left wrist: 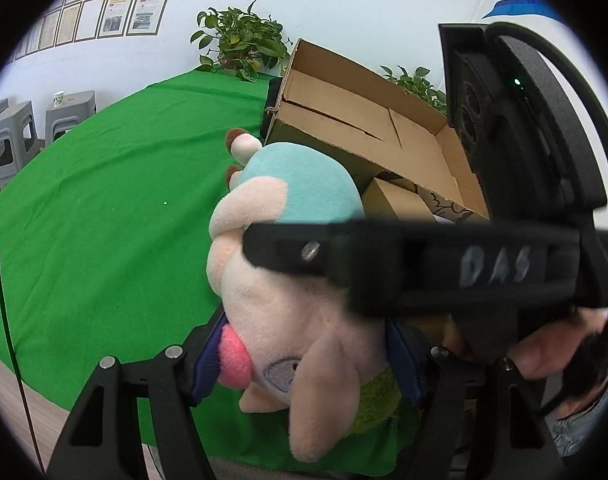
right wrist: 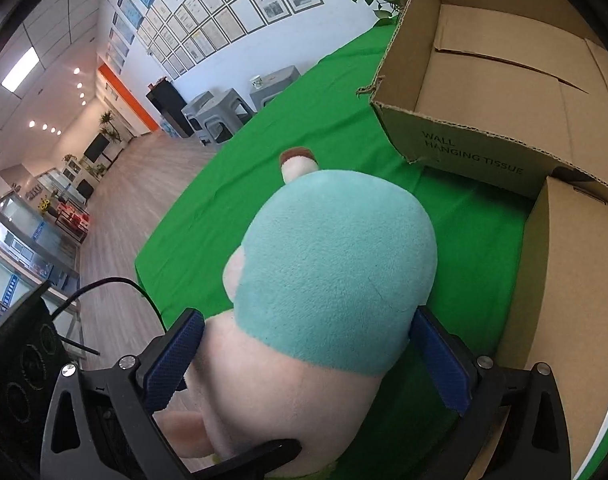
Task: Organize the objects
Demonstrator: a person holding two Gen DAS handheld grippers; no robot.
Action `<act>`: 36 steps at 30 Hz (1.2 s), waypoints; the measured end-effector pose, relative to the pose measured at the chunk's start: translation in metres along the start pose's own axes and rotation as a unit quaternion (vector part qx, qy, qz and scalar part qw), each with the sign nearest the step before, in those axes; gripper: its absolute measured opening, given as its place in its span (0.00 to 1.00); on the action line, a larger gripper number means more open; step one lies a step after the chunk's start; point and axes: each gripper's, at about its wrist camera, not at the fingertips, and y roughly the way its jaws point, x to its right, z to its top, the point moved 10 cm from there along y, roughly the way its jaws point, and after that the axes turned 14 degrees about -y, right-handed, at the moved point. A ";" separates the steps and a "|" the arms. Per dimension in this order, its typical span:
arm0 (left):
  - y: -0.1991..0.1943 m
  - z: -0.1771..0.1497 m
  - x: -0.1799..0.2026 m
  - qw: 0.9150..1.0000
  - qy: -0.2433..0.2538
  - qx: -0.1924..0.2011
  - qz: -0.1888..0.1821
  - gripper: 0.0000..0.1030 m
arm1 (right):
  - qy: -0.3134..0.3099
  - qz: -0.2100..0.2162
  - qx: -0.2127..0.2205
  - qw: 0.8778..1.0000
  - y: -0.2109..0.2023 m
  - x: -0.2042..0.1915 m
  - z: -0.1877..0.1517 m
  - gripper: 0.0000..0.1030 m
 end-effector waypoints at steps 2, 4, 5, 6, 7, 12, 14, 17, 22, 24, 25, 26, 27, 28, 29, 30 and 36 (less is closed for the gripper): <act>0.000 0.000 -0.001 1.000 -0.003 0.000 -0.002 0.67 | -0.009 -0.007 0.000 1.000 0.006 -0.002 0.000 0.97; -0.001 -0.001 -0.001 1.000 -0.002 0.000 -0.001 0.66 | -0.011 -0.008 0.004 1.000 0.007 -0.004 0.002 0.93; -0.002 -0.001 0.000 1.000 -0.002 0.000 0.000 0.66 | -0.010 -0.007 0.006 1.000 0.008 -0.005 0.003 0.90; -0.002 -0.001 0.000 1.000 -0.001 -0.001 0.000 0.66 | -0.011 -0.008 0.008 1.000 0.010 -0.005 0.003 0.88; -0.002 -0.001 0.001 1.000 0.000 -0.001 0.001 0.66 | -0.013 -0.010 0.012 1.000 0.009 -0.007 0.004 0.85; -0.005 0.003 0.008 1.000 0.021 -0.001 0.009 0.65 | -0.013 -0.002 0.028 1.000 0.000 -0.016 0.003 0.73; -0.008 0.011 0.015 1.000 0.028 0.005 0.005 0.65 | -0.015 -0.002 0.042 0.999 -0.011 -0.016 0.007 0.70; -0.015 0.025 0.032 0.998 0.058 0.026 -0.003 0.65 | -0.017 -0.011 0.078 0.997 -0.053 -0.011 0.017 0.69; -0.024 0.055 0.071 0.992 0.107 0.069 -0.026 0.65 | -0.029 -0.040 0.141 0.989 -0.107 -0.001 0.049 0.69; -0.026 0.072 0.092 0.988 0.123 0.087 -0.041 0.65 | -0.039 -0.057 0.159 0.985 -0.133 0.005 0.065 0.69; -0.027 0.080 0.100 0.986 0.130 0.094 -0.046 0.65 | -0.044 -0.067 0.170 0.982 -0.146 0.008 0.074 0.69; -0.028 0.088 0.110 0.983 0.139 0.104 -0.053 0.65 | -0.047 -0.076 0.180 0.980 -0.159 0.012 0.083 0.69; -0.029 0.096 0.120 0.981 0.148 0.113 -0.061 0.65 | -0.049 -0.085 0.191 0.977 -0.174 0.017 0.090 0.69; -0.030 0.102 0.127 0.979 0.153 0.119 -0.068 0.65 | -0.054 -0.095 0.203 0.973 -0.189 0.021 0.099 0.69; -0.030 0.110 0.136 0.976 0.158 0.124 -0.079 0.65 | -0.058 -0.102 0.211 0.970 -0.206 0.022 0.104 0.69; -0.028 0.115 0.142 0.975 0.161 0.126 -0.085 0.65 | -0.061 -0.109 0.221 0.967 -0.218 0.027 0.110 0.69; 0.001 0.135 0.157 0.974 0.167 0.121 -0.092 0.65 | -0.055 -0.126 0.235 0.962 -0.252 0.057 0.132 0.69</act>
